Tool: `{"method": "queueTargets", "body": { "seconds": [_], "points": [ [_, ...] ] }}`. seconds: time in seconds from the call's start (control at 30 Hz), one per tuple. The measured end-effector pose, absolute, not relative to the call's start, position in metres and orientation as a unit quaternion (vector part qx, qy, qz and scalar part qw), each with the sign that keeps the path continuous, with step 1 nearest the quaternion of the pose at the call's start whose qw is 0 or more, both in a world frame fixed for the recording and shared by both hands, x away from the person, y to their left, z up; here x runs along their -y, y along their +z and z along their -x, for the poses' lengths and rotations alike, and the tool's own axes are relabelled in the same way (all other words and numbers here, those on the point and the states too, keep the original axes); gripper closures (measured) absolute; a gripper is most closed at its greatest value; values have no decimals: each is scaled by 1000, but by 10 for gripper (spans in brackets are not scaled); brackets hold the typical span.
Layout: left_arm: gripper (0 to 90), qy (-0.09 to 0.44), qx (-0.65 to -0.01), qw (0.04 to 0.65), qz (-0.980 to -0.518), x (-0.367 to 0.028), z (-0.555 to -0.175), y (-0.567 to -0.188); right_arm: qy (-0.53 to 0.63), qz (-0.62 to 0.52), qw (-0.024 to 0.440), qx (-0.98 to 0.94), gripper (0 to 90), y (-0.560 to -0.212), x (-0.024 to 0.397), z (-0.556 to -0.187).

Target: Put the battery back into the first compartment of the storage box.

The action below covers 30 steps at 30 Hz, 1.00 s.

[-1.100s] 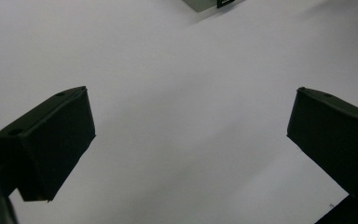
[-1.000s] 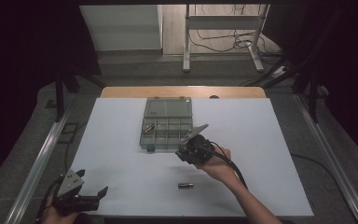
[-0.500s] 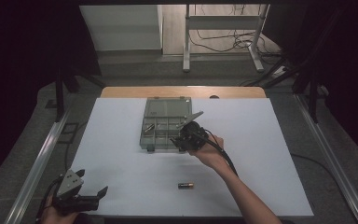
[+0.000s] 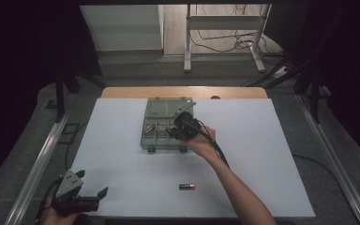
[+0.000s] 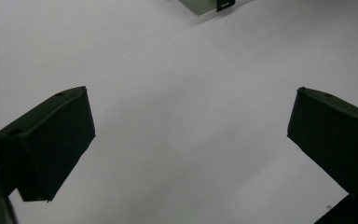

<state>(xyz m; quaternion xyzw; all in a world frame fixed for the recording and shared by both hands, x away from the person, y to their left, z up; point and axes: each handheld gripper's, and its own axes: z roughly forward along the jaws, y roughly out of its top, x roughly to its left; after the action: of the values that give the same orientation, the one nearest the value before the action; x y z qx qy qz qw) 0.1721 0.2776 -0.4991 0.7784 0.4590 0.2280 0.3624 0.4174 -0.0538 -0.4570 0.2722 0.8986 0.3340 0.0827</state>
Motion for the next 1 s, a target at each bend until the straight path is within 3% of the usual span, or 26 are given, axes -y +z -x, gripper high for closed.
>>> {"method": "queueTargets", "body": {
  "seconds": [1.0],
  "points": [
    [12, 228, -458, 369, -776, -279, -171, -499, 345, -290, 93, -888, 769, -472, -20, -463]
  ]
}}
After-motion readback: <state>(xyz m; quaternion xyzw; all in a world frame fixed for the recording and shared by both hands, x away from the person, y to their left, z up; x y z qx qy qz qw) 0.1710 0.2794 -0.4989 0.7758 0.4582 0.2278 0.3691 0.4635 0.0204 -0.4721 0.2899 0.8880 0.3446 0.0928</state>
